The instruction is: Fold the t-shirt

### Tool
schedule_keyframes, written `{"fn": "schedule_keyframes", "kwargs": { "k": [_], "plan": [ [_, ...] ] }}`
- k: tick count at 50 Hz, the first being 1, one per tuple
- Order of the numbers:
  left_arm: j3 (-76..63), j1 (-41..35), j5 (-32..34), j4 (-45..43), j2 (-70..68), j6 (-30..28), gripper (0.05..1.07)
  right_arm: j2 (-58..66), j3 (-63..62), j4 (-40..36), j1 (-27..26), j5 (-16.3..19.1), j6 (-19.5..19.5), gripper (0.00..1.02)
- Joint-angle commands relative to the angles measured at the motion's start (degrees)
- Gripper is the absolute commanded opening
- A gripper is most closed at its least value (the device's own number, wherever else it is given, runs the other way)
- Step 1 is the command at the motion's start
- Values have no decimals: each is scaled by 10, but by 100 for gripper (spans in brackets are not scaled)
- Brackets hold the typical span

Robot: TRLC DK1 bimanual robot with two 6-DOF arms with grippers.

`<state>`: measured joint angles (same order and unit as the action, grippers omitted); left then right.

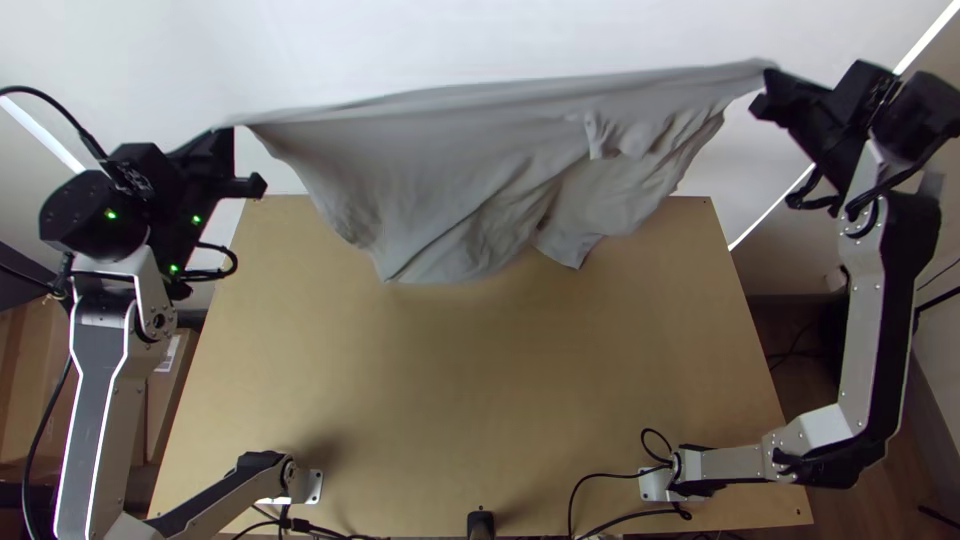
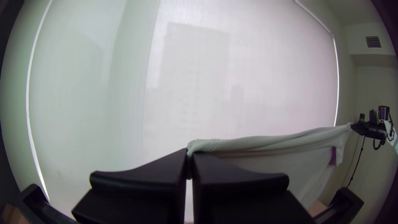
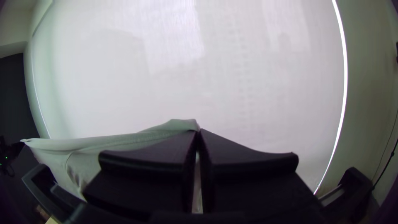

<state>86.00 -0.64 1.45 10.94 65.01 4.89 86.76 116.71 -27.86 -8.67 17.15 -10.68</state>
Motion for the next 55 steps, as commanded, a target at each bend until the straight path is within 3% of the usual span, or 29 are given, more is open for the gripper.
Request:
{"fn": "schedule_keyframes", "kwargs": {
  "k": [1, 12, 28, 33, 41, 55],
  "plan": [
    [44, 21, -54, -39, 16, -13, 8, 24, 77, 22, -30, -64, -17, 2],
    [138, 31, -57, -62, 23, -21, 8, -16, 125, 76, -27, -92, -19, 2],
    [167, 30, -106, -101, -102, -15, 8, -215, 31, 108, -39, -94, -45, 2],
    [165, 30, -117, -91, -154, -14, 8, -292, -16, 112, -39, -94, -45, 2],
    [151, 27, -131, 8, -206, 28, 8, -377, -83, 114, -24, -90, -44, 2],
    [51, 25, -120, 48, -250, 65, 8, -405, -170, 86, 25, -90, -60, 2]
  ]
}}
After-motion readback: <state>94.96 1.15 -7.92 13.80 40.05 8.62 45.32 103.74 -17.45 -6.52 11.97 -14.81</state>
